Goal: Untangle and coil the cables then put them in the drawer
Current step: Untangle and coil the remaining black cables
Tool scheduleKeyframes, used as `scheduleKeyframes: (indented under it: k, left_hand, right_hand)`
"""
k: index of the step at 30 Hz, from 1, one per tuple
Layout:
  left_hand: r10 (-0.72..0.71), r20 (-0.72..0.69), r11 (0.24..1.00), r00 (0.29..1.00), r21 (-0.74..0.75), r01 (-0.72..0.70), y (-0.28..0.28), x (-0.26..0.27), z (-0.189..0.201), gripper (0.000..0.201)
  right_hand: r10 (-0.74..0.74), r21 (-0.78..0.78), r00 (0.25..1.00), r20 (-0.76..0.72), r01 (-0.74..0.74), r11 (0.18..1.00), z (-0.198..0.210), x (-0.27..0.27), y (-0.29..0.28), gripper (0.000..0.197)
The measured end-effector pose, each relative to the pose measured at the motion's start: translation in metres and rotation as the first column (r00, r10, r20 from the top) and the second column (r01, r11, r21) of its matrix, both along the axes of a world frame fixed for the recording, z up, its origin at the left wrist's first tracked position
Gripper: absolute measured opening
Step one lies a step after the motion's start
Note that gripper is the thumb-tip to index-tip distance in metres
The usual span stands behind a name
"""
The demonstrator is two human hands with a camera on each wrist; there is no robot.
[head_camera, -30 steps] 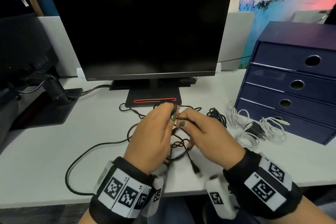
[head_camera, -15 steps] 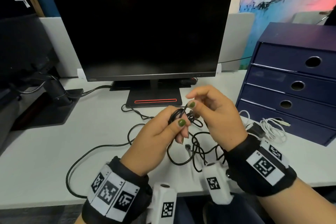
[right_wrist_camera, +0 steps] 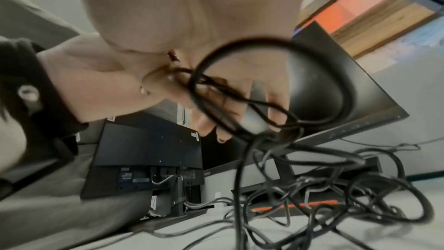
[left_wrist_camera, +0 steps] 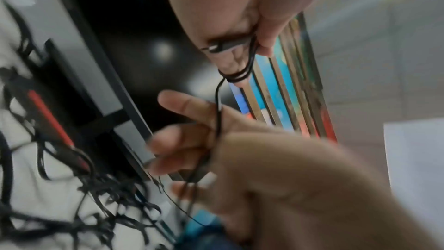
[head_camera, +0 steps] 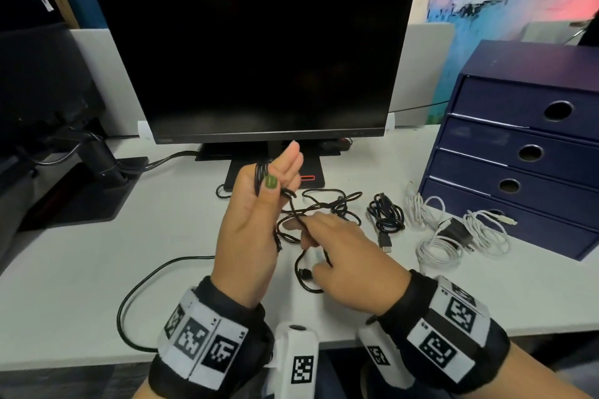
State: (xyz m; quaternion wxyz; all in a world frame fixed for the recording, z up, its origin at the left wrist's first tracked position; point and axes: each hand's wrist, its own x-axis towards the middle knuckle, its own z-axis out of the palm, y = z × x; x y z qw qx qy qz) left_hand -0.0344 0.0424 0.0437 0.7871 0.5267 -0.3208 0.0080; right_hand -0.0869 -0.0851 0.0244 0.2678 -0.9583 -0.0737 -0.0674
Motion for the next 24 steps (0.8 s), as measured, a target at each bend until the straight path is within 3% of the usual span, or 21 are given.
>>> scheduleKeyframes:
  k: [2,4,6,8,12,15,18,21,24]
  left_hand:
    - [0.125,0.229,0.960,0.965,0.219,-0.177,0.001,0.002,-0.005,0.016]
    - [0.158,0.477,0.835,0.865,0.403,-0.374,0.002,0.005,-0.009,0.013]
    - [0.133,0.630,0.715,0.765,0.474,-0.514,0.004,0.008,-0.010,0.014]
    - [0.078,0.699,0.661,0.711,0.498,-0.561,0.005,0.011,-0.011,0.014]
    - [-0.071,0.727,0.579,0.683,0.588,-0.565,0.003,0.010,-0.018,0.019]
    - [-0.154,0.686,0.583,0.711,0.645,-0.495,0.001,0.009,-0.022,0.018]
    - [-0.195,0.673,0.551,0.714,0.677,-0.488,0.000,0.007,-0.020,0.024]
    - [-0.080,0.710,0.503,0.700,0.635,-0.586,0.003,0.013,-0.017,0.031]
    - [0.120,0.685,0.520,0.719,0.573,-0.633,0.009,0.019,-0.012,0.026]
  right_hand:
    - [0.024,0.039,1.000,0.018,-0.025,0.999,0.007,-0.003,-0.001,0.059]
    - [0.002,0.127,0.998,0.058,-0.009,0.992,0.015,-0.008,-0.004,0.062]
    - [-0.044,0.223,0.987,0.153,0.009,0.975,0.022,-0.011,-0.010,0.064]
    - [-0.077,0.344,0.967,0.241,-0.011,0.939,0.027,-0.012,-0.015,0.059]
    - [-0.160,0.541,0.911,0.380,-0.079,0.837,0.039,-0.013,-0.028,0.045]
    - [-0.236,0.613,0.882,0.409,-0.074,0.787,0.047,-0.010,-0.040,0.051]
    - [-0.283,0.618,0.866,0.413,-0.038,0.786,0.048,-0.007,-0.046,0.054]
    - [-0.359,0.598,0.851,0.383,0.067,0.798,0.045,-0.007,-0.052,0.049]
    - [-0.444,0.569,0.823,0.355,0.186,0.801,0.038,-0.006,-0.059,0.043]
